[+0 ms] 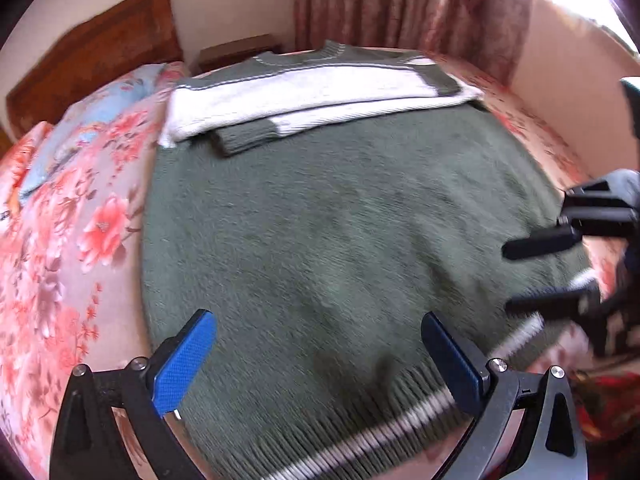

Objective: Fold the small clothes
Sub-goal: 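Move both grippers open toward the white-striped hem of the large green sweater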

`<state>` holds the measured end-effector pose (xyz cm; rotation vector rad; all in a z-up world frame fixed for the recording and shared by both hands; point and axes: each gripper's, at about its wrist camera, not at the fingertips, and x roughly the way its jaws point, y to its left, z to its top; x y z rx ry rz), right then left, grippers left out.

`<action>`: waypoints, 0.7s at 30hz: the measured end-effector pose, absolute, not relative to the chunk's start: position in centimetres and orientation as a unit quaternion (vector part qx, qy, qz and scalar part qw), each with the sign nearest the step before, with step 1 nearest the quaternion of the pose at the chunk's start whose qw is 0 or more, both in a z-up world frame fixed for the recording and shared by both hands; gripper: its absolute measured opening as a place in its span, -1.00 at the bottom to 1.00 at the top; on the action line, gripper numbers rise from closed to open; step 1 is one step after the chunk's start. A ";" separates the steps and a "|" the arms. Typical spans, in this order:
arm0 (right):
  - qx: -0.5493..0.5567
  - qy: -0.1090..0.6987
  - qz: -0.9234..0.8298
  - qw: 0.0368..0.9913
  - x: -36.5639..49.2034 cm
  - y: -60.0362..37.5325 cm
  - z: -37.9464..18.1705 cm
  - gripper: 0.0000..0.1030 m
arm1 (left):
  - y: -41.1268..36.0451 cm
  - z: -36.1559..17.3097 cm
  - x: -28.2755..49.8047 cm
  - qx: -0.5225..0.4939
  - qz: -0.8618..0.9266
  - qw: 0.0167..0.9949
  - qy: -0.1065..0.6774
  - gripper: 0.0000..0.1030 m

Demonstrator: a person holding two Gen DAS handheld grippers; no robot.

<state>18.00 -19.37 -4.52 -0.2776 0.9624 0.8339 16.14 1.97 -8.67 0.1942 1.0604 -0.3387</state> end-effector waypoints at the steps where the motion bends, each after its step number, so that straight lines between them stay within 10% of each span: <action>1: -0.140 0.446 0.387 0.795 17.8 -18.1 -4.8 -0.37 | 2.1 -9.0 16.3 0.087 -0.158 0.842 0.508 1.00; 21: -0.118 0.480 0.398 0.773 15.2 -23.4 -7.3 -0.41 | 5.2 -10.1 13.4 0.095 -0.173 0.830 0.521 1.00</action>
